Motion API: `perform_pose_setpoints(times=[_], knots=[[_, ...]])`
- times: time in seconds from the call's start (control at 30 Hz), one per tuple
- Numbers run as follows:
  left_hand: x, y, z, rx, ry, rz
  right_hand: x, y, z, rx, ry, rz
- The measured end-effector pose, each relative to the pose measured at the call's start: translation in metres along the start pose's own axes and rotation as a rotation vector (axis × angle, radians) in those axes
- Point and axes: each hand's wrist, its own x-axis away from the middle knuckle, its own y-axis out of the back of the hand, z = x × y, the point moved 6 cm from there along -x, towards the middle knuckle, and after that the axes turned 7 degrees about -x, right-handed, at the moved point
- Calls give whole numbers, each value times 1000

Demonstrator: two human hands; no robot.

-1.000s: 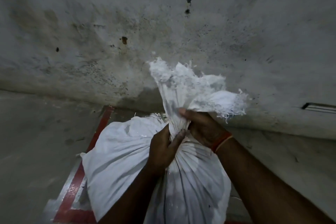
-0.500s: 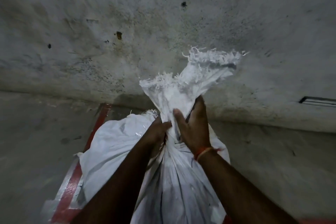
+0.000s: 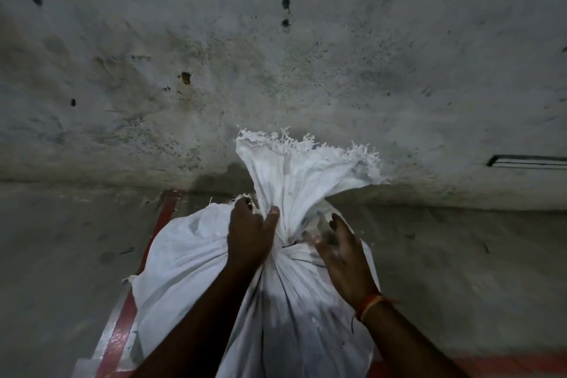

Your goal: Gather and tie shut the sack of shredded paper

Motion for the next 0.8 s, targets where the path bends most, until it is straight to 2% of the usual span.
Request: perform_pose_setpoints(times=[0.13,0.2,0.3,0.4,0.63,0.8], knots=[[50,28,-38,-170,-245,-354,13,23,0,4,13,-47],[80,29,-62,-122,-420,-389,22,35,4,-8,21,-68],[115,8,-94,-29,-628,-215,34,57,13,-58,26,-88],[136,-28,-117,34,-686,23,45,86,15,-109,12,-103],[166,-141,-122,175,-487,402,65,168,-35,-104,-85,-208],[185,-240,-96,142,-322,633,78,213,-122,-80,-207,-266]])
